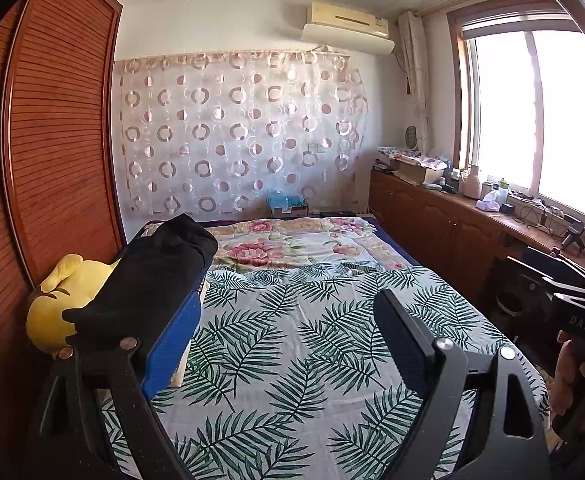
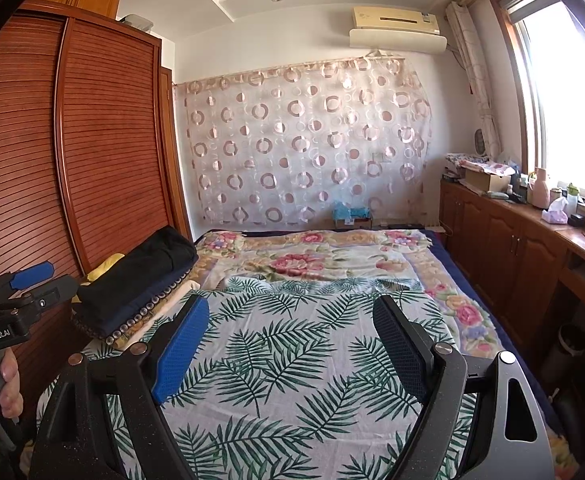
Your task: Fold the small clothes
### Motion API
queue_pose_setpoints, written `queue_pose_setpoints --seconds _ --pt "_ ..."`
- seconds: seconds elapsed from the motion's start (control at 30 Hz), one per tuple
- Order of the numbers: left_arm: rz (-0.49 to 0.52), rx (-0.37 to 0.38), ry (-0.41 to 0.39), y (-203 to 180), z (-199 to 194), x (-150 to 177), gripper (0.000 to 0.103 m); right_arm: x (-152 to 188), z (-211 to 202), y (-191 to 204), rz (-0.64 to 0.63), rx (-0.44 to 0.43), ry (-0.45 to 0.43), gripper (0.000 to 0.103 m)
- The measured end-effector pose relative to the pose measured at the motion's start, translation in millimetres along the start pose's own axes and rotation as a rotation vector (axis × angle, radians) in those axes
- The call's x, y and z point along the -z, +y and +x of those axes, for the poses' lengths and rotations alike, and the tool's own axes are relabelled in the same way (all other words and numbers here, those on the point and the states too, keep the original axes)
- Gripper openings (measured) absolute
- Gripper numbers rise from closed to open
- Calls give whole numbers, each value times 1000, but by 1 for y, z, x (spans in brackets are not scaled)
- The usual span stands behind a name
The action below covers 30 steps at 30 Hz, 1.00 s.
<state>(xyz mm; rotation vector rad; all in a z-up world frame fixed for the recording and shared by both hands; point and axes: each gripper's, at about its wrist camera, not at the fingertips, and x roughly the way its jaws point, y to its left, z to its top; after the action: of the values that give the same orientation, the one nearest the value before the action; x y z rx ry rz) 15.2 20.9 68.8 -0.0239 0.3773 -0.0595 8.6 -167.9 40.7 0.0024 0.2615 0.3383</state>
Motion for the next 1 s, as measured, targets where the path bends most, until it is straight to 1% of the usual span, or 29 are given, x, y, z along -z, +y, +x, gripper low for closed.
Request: queue_pose_setpoints --seconds 1.0 --pt "4 -1 -7 2 0 1 89 0 -1 -5 -4 -5 -1 85"
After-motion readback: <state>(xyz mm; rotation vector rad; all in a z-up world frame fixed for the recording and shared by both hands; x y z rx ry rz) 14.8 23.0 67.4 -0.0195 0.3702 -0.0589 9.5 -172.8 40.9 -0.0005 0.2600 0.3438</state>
